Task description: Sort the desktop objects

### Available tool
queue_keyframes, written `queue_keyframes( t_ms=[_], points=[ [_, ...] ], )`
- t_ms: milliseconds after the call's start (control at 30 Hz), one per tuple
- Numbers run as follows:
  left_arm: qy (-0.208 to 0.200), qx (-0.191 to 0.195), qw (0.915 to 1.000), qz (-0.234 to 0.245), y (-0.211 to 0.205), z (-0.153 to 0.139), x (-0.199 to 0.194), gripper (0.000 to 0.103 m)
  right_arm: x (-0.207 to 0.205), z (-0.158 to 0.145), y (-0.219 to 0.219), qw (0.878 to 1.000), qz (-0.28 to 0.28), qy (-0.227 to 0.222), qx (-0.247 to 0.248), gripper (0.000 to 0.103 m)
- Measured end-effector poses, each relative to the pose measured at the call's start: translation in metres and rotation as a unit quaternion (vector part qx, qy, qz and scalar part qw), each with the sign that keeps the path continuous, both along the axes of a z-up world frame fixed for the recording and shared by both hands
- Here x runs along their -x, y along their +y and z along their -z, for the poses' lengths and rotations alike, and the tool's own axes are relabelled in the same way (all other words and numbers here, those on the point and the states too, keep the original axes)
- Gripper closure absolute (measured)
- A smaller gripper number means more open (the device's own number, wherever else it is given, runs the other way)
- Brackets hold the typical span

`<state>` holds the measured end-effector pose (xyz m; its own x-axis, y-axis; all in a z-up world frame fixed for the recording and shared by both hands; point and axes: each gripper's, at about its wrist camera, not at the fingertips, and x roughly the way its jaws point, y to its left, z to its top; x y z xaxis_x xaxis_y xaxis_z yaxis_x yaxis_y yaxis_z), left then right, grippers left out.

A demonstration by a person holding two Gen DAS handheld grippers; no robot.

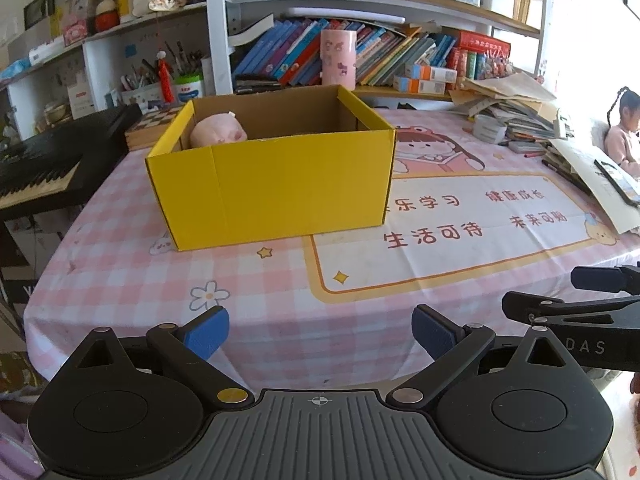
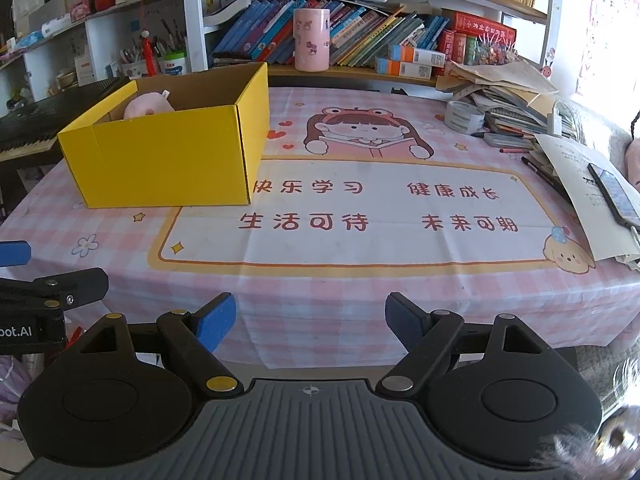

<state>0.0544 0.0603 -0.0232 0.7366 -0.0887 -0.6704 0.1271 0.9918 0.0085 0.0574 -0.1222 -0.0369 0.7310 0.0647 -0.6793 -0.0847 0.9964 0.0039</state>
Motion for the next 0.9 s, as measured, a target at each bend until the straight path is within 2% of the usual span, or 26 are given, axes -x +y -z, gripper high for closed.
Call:
queue_keyframes(
  t_ms=[900],
  points=[
    [0.014, 0.005, 0.9999, 0.005, 0.0015, 0.0042, -0.0033, 0.002, -0.0004, -0.0005, 0.0010, 1.000, 0.001, 0.003, -0.004, 0.022]
  ],
)
